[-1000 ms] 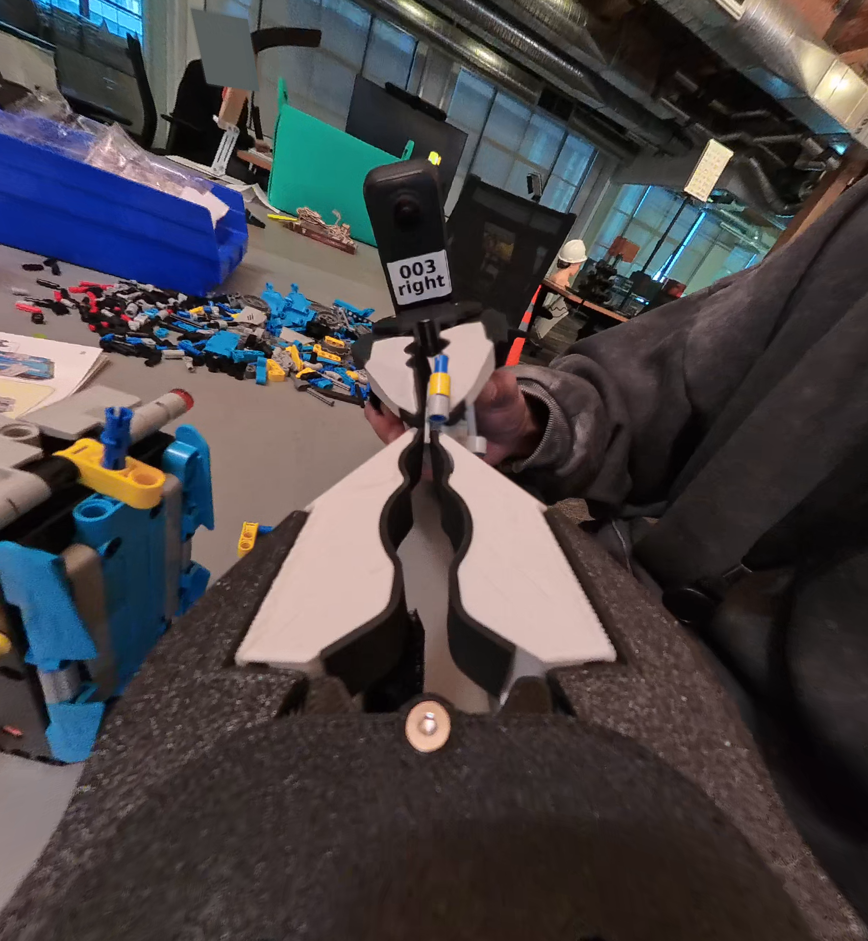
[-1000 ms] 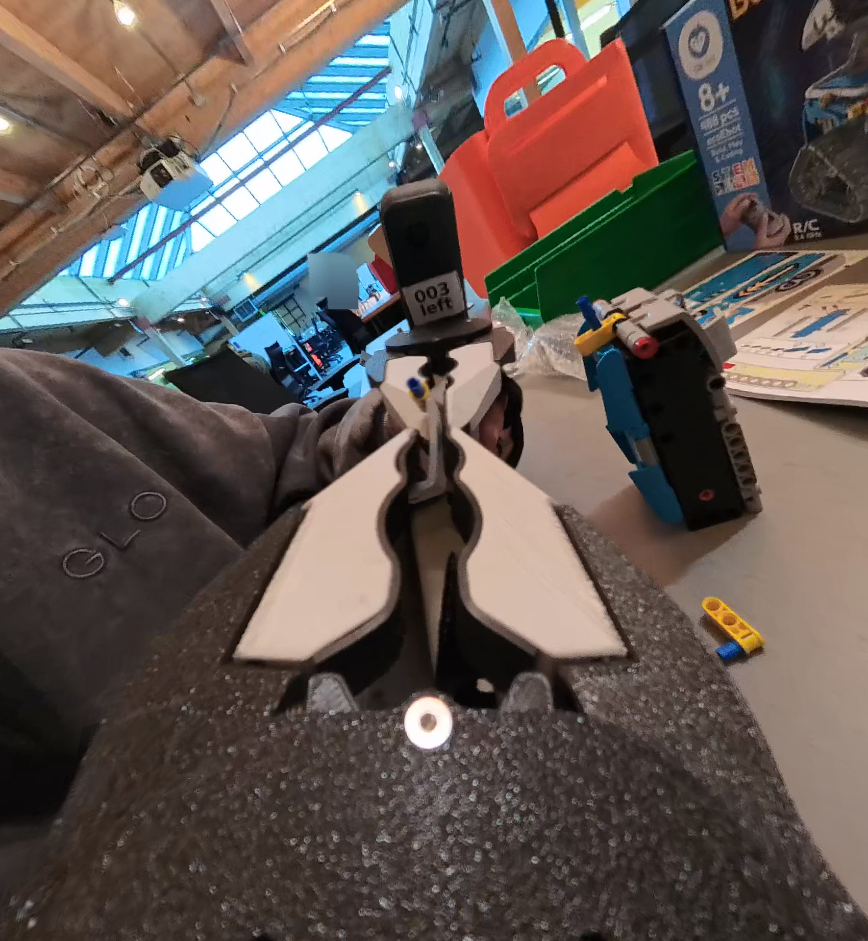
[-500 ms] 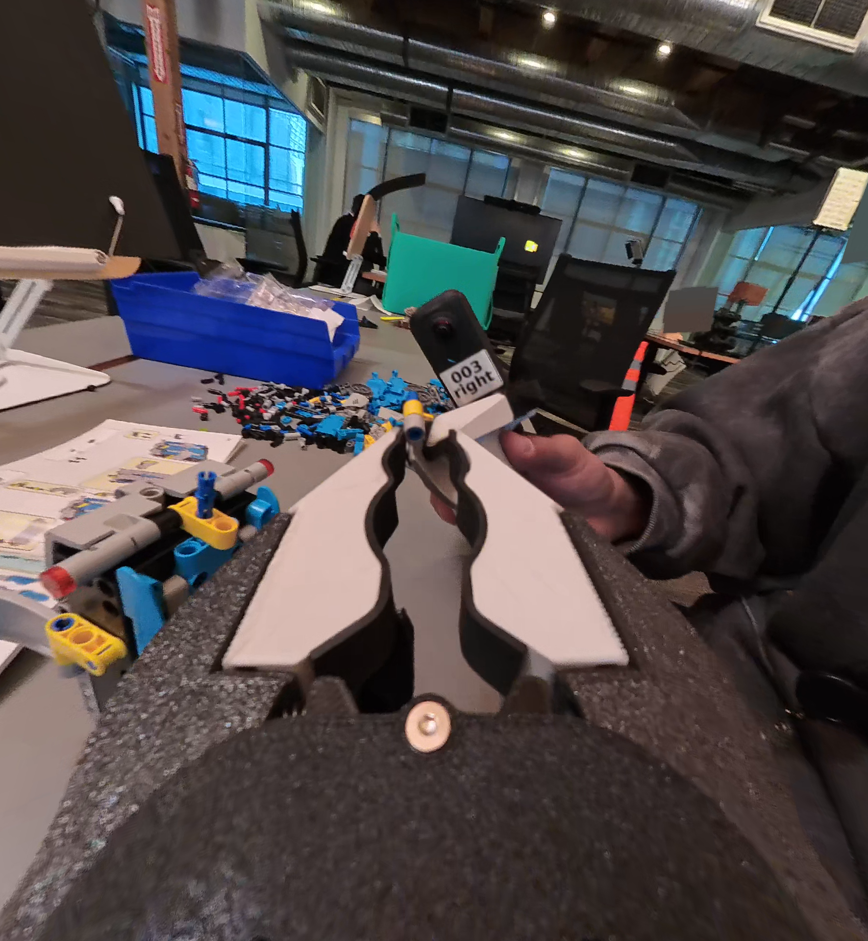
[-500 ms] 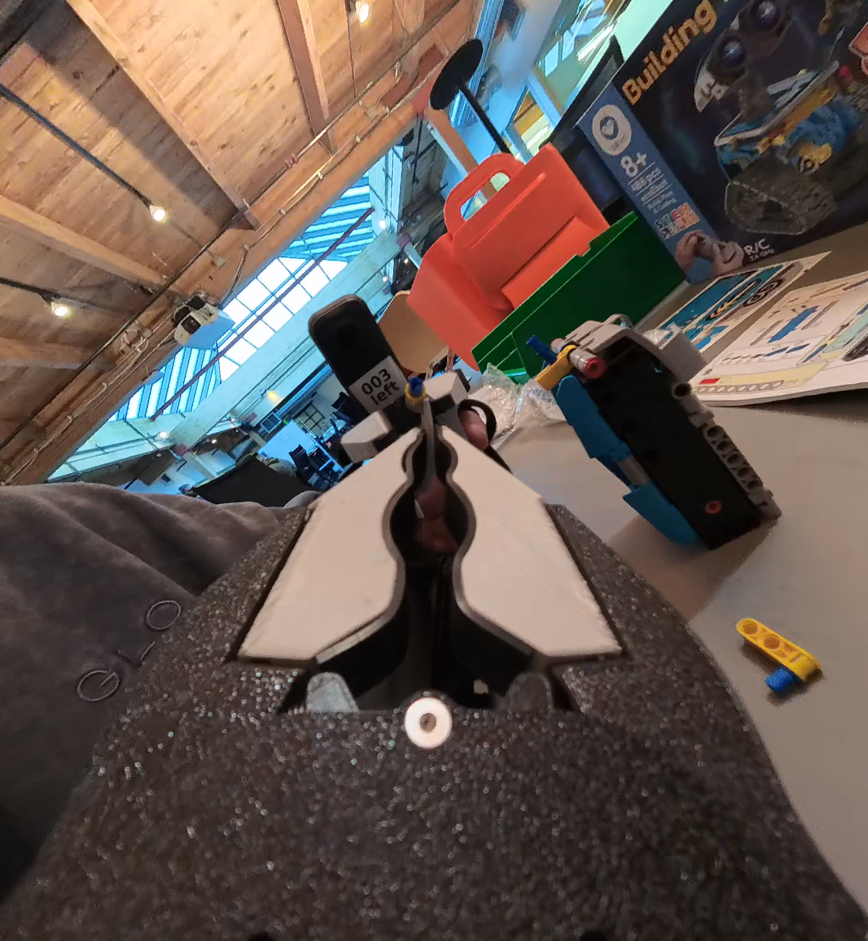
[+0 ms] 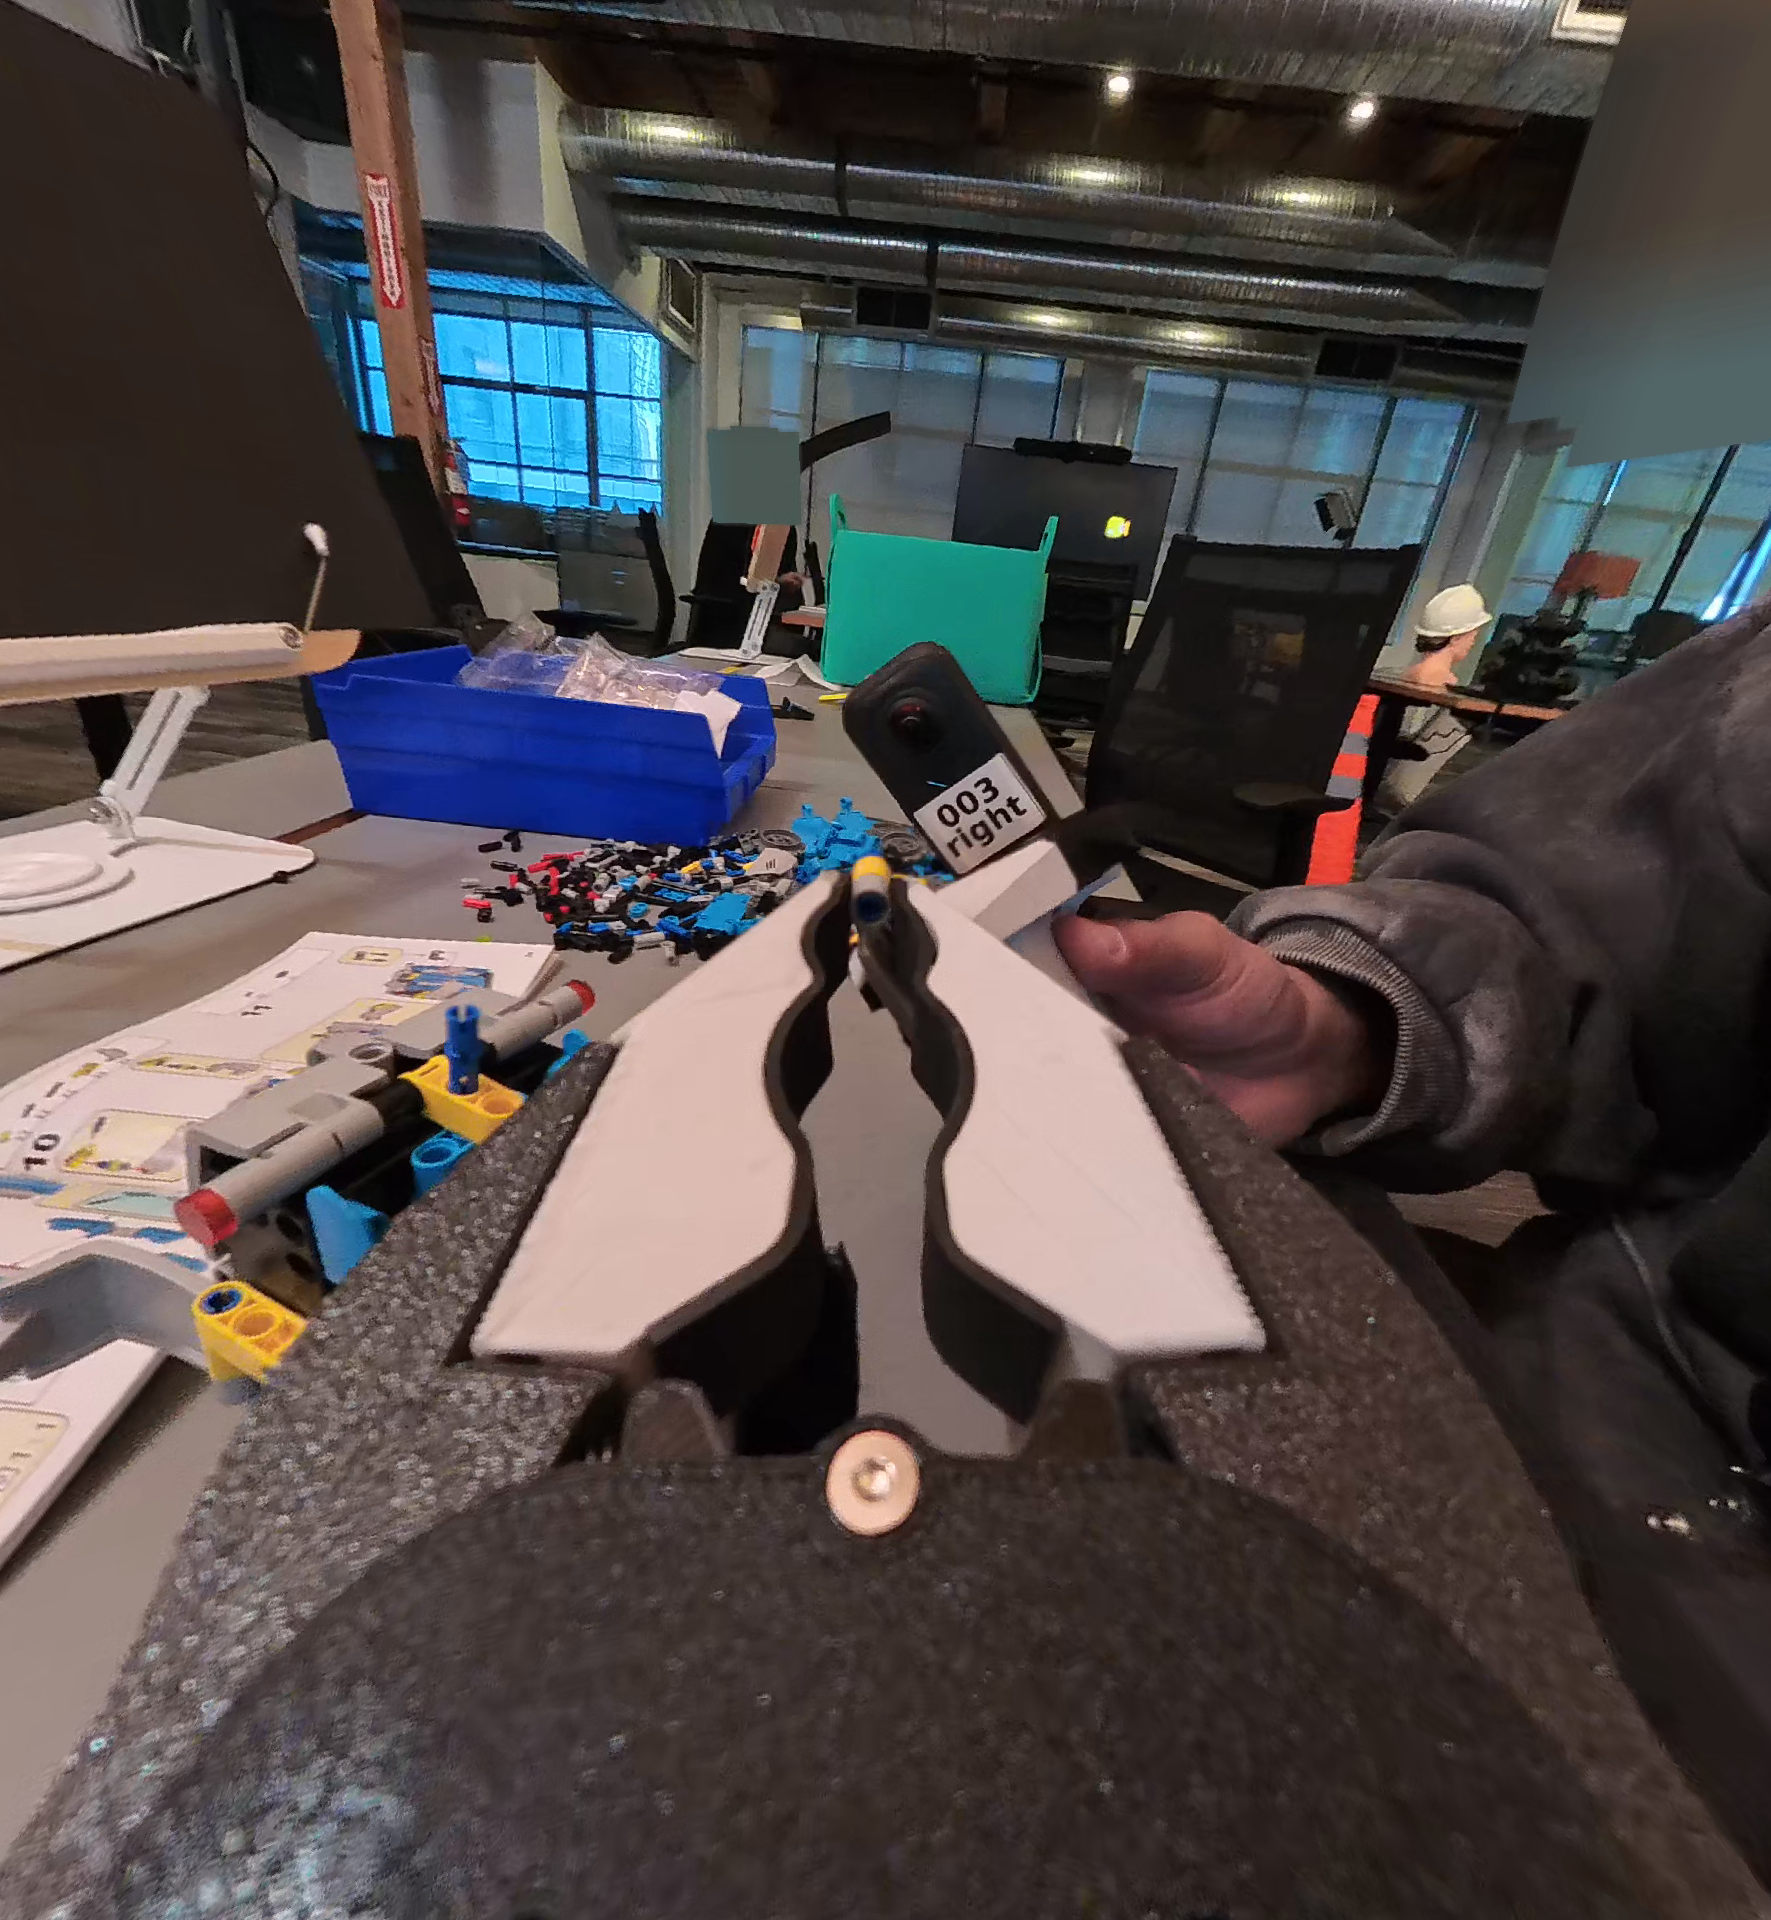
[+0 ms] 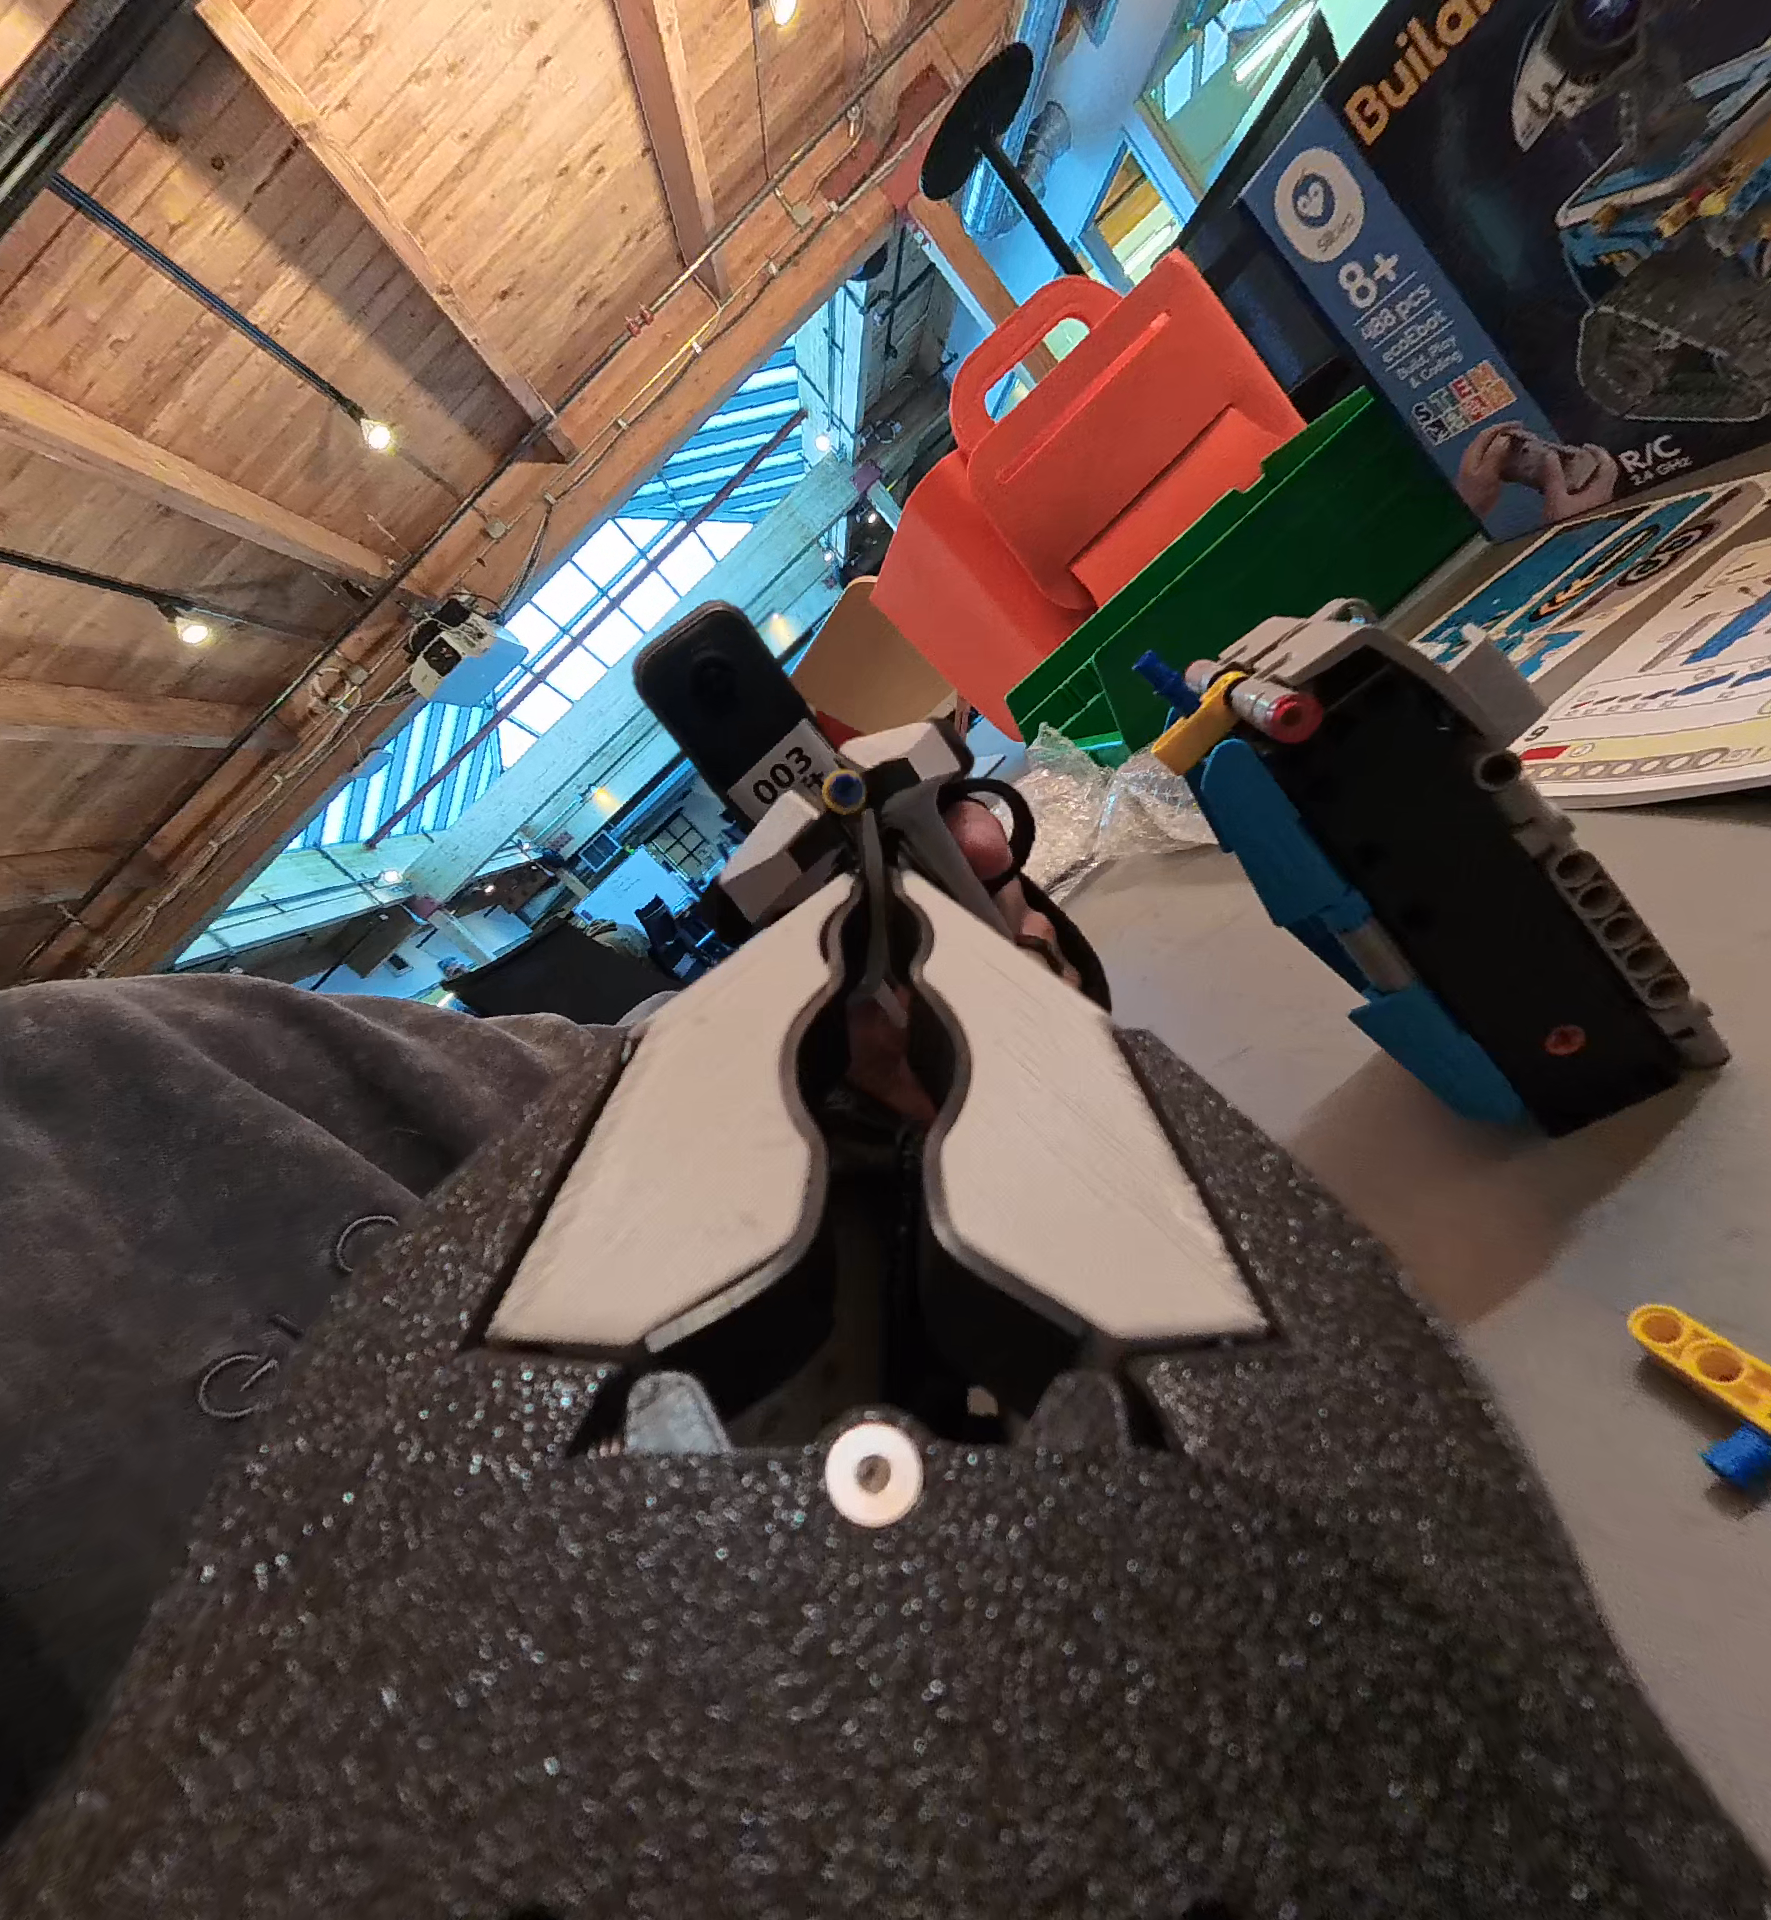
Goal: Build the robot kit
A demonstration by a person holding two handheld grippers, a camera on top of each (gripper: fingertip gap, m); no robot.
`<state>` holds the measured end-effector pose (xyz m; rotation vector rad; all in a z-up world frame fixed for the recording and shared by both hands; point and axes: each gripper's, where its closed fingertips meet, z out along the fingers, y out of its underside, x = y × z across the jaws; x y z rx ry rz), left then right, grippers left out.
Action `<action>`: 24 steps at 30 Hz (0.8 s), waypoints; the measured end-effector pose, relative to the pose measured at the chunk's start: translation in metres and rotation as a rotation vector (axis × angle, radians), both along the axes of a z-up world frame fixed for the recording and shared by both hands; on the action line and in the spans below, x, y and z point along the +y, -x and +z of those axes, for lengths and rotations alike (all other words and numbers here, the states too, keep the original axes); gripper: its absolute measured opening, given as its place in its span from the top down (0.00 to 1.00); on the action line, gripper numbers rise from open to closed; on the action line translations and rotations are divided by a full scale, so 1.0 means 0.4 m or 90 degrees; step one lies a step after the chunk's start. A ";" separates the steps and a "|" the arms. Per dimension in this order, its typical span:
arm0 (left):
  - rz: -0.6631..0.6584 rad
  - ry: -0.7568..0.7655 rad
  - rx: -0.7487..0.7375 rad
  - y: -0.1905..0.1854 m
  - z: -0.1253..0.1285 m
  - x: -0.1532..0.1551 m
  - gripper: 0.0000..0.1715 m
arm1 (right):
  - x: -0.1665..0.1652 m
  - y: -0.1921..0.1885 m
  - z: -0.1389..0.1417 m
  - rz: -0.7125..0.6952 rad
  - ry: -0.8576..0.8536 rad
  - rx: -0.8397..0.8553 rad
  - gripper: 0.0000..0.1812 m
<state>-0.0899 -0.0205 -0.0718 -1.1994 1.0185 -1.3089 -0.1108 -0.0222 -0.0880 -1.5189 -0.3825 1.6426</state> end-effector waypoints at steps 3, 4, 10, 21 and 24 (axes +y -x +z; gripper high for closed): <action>0.002 -0.005 0.003 0.000 -0.002 0.000 0.96 | -0.002 0.003 -0.003 0.005 0.003 -0.005 0.99; -0.002 -0.004 0.004 0.001 -0.002 -0.001 0.96 | -0.002 0.003 -0.003 0.006 0.003 -0.005 0.99; -0.026 0.004 0.013 0.011 0.002 -0.007 0.96 | -0.011 0.003 -0.003 0.036 0.001 -0.020 0.97; 0.015 -0.028 0.087 0.018 -0.033 0.019 0.96 | 0.108 -0.173 -0.302 0.157 -0.280 -0.812 0.85; 0.022 -0.048 0.117 0.025 -0.056 0.015 0.96 | 0.109 -0.138 -0.316 0.191 -0.312 -0.823 0.91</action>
